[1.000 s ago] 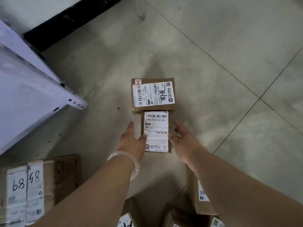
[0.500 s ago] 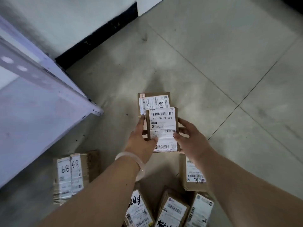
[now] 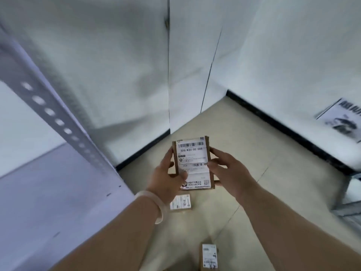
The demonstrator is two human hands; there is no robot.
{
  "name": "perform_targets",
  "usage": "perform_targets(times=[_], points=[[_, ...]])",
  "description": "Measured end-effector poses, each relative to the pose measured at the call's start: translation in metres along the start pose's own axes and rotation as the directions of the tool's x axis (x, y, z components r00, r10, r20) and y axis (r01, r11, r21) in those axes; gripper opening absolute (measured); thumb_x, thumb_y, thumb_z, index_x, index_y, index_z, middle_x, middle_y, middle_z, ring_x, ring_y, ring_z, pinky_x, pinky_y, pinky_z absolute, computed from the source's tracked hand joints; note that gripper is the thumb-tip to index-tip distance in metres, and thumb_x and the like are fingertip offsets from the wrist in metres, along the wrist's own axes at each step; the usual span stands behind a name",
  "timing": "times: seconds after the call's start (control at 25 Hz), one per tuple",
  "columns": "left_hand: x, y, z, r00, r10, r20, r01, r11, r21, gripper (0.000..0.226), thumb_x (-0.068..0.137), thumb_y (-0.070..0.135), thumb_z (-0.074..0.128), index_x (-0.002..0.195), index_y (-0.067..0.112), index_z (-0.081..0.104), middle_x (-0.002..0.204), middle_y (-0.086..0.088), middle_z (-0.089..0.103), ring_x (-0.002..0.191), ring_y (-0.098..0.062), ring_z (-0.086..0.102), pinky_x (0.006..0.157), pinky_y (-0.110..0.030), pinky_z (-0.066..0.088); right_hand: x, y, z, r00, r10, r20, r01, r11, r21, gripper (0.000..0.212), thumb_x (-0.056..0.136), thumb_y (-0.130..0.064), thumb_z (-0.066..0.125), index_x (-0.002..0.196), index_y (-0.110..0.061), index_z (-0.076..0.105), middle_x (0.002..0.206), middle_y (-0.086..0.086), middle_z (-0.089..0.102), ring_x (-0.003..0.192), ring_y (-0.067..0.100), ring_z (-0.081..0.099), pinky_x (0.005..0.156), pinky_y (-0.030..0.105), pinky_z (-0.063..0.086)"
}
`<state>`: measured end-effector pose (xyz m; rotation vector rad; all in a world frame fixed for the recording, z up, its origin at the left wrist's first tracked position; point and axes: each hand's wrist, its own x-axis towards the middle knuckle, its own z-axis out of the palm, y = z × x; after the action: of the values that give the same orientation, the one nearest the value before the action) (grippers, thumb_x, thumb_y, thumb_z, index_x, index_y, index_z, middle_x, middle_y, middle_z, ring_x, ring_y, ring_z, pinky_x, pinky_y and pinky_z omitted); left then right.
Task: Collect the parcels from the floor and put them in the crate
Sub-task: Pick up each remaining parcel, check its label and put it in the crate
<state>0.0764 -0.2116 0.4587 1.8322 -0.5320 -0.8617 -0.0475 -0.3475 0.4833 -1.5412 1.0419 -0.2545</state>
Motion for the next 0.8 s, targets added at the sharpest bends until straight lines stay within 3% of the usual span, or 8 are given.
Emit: perform_targets(times=[0.12,0.2,0.36,0.52,0.68,0.8], points=[[-0.033,0.08,-0.03,0.996,0.092,0.007,-0.092,0.996,-0.006,0.077,0.089,0.016,0.063,0.144,0.049,0.021,0.12,0.008,0.062,0.099,-0.013,0.066,0.08,-0.027,0.057,-0.045,-0.083,-0.019,0.993,-0.113,-0.024,0.114,0.994,0.006,0.043,0.087,-0.017,0.065,0.124,-0.039,0.058,0.103,-0.002,0.067,0.095,0.022,0.067,0.079,0.048,0.058],[-0.063,0.13,-0.05,0.987,0.159,0.006,-0.159,0.987,0.038,0.079,0.088,0.018,0.062,0.145,0.048,0.017,0.118,0.01,0.062,0.094,-0.009,0.067,0.07,-0.019,0.055,-0.081,-0.13,-0.028,0.985,-0.166,-0.045,0.167,0.986,0.02,0.044,0.089,-0.017,0.063,0.128,-0.036,0.056,0.105,0.0,0.066,0.096,0.023,0.067,0.077,0.048,0.059],[-0.123,0.205,-0.083,0.968,0.25,-0.001,-0.25,0.966,0.061,0.08,0.086,0.018,0.062,0.143,0.051,0.019,0.113,0.014,0.06,0.087,-0.008,0.067,0.074,-0.032,0.059,-0.154,-0.198,-0.043,0.969,-0.238,-0.064,0.242,0.968,0.064,0.045,0.092,-0.016,0.06,0.132,-0.033,0.053,0.106,0.003,0.065,0.095,0.022,0.067,0.074,0.041,0.06],[-0.196,0.241,-0.106,0.962,0.268,-0.057,-0.266,0.963,0.041,0.077,0.087,0.014,0.061,0.144,0.049,0.022,0.115,0.009,0.059,0.091,-0.013,0.067,0.078,-0.035,0.059,-0.215,-0.229,-0.039,0.96,-0.278,-0.02,0.279,0.955,0.098,0.042,0.094,-0.018,0.057,0.132,-0.033,0.052,0.105,0.003,0.067,0.094,0.018,0.066,0.066,0.035,0.06],[-0.283,0.247,-0.13,0.957,0.237,-0.17,-0.239,0.971,0.008,0.074,0.09,0.011,0.057,0.146,0.045,0.022,0.119,0.005,0.059,0.091,-0.008,0.063,0.057,-0.014,0.052,-0.279,-0.244,-0.023,0.928,-0.362,0.092,0.354,0.931,0.09,0.041,0.093,-0.021,0.058,0.132,-0.033,0.052,0.106,0.002,0.066,0.098,0.02,0.066,0.073,0.043,0.06],[-0.345,0.242,-0.14,0.941,0.234,-0.244,-0.241,0.971,0.002,0.07,0.091,0.009,0.053,0.143,0.047,0.026,0.115,0.006,0.059,0.087,-0.002,0.059,0.051,-0.01,0.049,-0.322,-0.241,-0.01,0.894,-0.417,0.165,0.412,0.909,0.068,0.044,0.092,-0.023,0.059,0.134,-0.033,0.051,0.106,0.001,0.066,0.098,0.023,0.066,0.074,0.046,0.06]])
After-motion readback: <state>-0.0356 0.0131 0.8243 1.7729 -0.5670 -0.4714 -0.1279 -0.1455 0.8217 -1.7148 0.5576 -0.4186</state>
